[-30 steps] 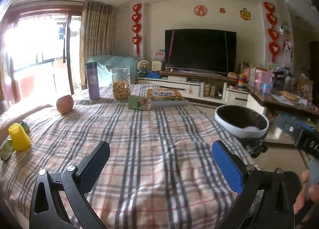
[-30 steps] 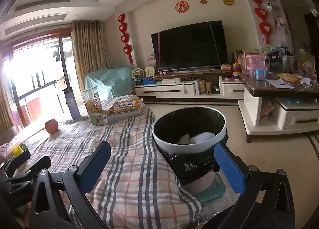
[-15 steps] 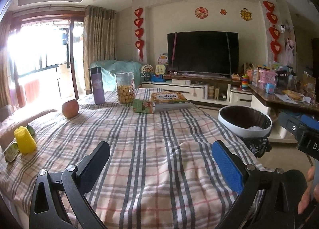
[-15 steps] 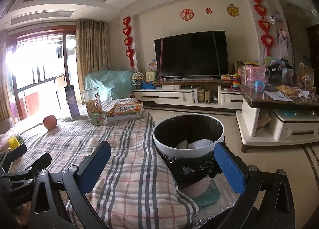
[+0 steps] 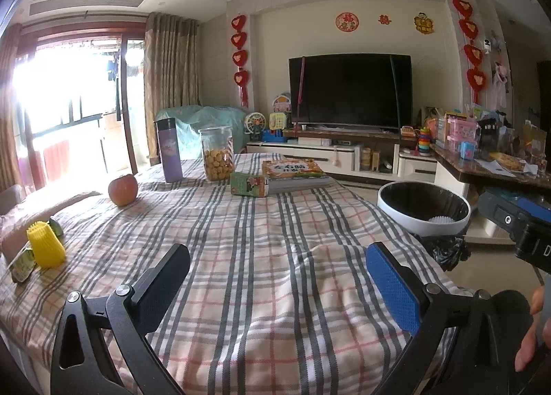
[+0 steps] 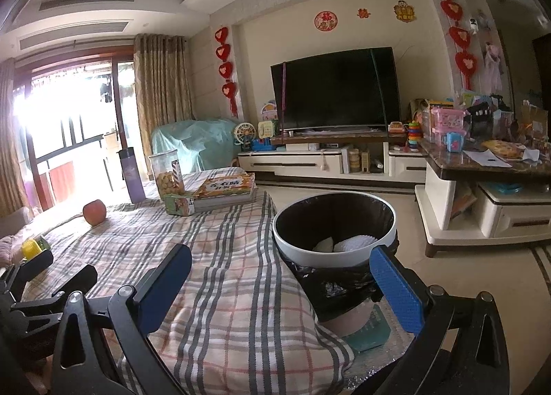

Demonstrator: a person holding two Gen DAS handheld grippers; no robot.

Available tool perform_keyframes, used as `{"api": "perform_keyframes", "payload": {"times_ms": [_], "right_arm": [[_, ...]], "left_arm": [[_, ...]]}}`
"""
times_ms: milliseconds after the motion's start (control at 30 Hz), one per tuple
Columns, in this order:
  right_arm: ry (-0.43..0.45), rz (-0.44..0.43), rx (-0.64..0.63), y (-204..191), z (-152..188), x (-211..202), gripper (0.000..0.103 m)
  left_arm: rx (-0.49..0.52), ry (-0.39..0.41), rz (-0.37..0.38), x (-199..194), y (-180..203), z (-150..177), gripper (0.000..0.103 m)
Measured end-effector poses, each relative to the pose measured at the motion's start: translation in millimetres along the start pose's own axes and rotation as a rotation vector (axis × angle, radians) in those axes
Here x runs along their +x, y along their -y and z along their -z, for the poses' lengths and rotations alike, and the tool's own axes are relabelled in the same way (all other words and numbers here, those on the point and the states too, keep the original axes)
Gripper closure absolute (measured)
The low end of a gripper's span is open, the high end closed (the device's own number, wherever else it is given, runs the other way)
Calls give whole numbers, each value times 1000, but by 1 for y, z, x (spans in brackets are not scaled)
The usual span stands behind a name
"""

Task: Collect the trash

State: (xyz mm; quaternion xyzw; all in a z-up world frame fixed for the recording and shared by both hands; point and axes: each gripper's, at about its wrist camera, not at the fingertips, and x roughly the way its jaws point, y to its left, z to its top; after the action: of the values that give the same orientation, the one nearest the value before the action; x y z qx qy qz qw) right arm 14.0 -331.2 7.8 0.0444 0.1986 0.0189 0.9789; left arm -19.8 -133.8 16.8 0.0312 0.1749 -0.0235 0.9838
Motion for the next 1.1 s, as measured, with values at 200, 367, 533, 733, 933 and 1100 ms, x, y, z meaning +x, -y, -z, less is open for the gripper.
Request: {"api": "perform_keyframes", "payload": {"times_ms": [200, 367, 533, 733, 933, 1100], "right_arm": [[3, -8, 1, -2, -1, -2, 0], [3, -12, -1, -5, -1, -2, 0], [0, -14, 4, -5, 0, -2, 0], [-1, -16, 5, -6, 0, -3, 0], [0, -19, 7, -6, 0, -3, 0], [1, -21, 6, -7, 0, -3, 0]], "left_arm": [[-3, 0, 2, 0, -1, 0, 1], [-4, -3, 4, 1, -1, 0, 1], [-1, -2, 4, 0, -1, -1, 1], [-5, -3, 7, 0, -2, 0, 1], [-5, -5, 6, 0, -2, -1, 1], [-6, -6, 6, 0, -2, 0, 1]]}}
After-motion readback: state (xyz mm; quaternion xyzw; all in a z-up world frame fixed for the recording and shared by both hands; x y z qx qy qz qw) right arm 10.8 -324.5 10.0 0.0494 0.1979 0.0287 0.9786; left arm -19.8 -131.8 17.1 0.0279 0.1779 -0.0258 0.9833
